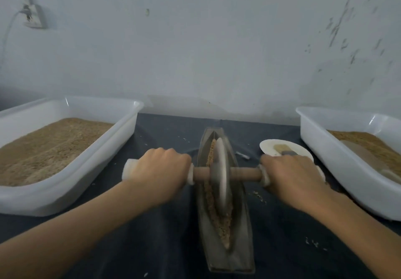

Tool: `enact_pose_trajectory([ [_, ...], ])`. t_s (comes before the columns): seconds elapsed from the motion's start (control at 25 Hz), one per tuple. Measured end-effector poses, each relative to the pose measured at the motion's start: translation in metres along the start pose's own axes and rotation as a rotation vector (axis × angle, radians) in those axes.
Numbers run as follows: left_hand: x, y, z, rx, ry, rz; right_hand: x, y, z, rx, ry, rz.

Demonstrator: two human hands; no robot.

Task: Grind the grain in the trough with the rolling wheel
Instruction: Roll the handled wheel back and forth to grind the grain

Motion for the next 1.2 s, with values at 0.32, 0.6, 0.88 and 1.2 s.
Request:
enact_pose_trajectory([
  [0.32,-0.050,-0.022,-0.022,0.134,-0.022,0.209,-0.055,-0.001,0.011,-0.037,0.060,-0.051],
  [0.6,0.018,0.017,0.016,-0.002,0.019,-0.155,0.035,-0.003,0.000,-0.170,-0.050,0.069],
  [0.88,-0.077,-0.038,-0.031,0.191,-0.098,0.214,-0.073,0.001,0.010,-0.022,0.085,-0.061],
  [1.2,0.036,0.019,0.019,0.155,0.047,-0.097,0.028,-0.007,0.001,-0.167,-0.088,0.105],
])
Point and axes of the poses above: each hand's wrist, its own x-axis away from the middle knuckle, its own z-axis out of the back of the hand, y = z × x, the point moved 6 cm from there along -x, towards the middle knuckle, and after that the axes turned 15 degrees about x, right-handed, at the moved point
